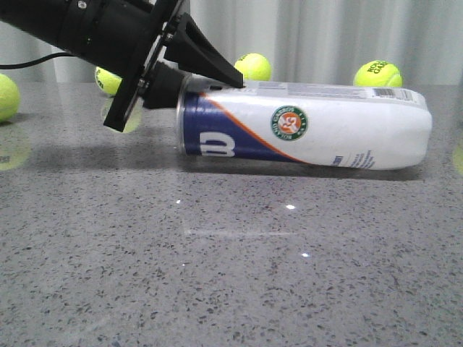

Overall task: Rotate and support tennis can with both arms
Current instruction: 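Grasp the can's open end with the left gripper, then lift the can with the left gripper and tilt it upright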

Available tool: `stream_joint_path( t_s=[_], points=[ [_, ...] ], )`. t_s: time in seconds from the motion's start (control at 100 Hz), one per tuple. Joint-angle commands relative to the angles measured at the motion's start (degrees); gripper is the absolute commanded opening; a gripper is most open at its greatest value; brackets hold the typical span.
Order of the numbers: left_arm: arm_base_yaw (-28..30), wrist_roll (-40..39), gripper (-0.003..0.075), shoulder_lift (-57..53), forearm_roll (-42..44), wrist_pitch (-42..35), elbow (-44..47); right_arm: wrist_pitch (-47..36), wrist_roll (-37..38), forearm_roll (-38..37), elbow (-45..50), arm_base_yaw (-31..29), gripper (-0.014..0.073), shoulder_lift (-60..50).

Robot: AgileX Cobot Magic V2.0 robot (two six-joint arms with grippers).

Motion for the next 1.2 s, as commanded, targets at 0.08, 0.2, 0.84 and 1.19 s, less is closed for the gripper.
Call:
stream_joint_path(
  t_s=[0.08, 0.2, 0.84, 1.19],
  points=[
    [-0.51, 0.24, -0.0021, -2.55, -2.86, 1.42, -1.61, -4.28, -0.29, 0.06, -1.34, -0.28, -0.0066, 0.55],
    [-0.51, 2.73, -0.0021, -2.55, -4.16, 3.19, -1.61, -4.28, -0.29, 0.06, -1.34, -0.28, -0.0066, 0.55],
    [-0.51, 0.06, -0.0021, -21.09, 6.51, 0.65, -8.37, -4.28, -0.29, 0.06, -1.34, -0.28, -0.0066, 0.55],
    [-2.39, -19.90, -0.0021, -23.88, 39.90, 9.35, -23.90, -4.28, -0.29, 0.06, -1.34, -0.28, -0.0066, 0.55]
  ],
)
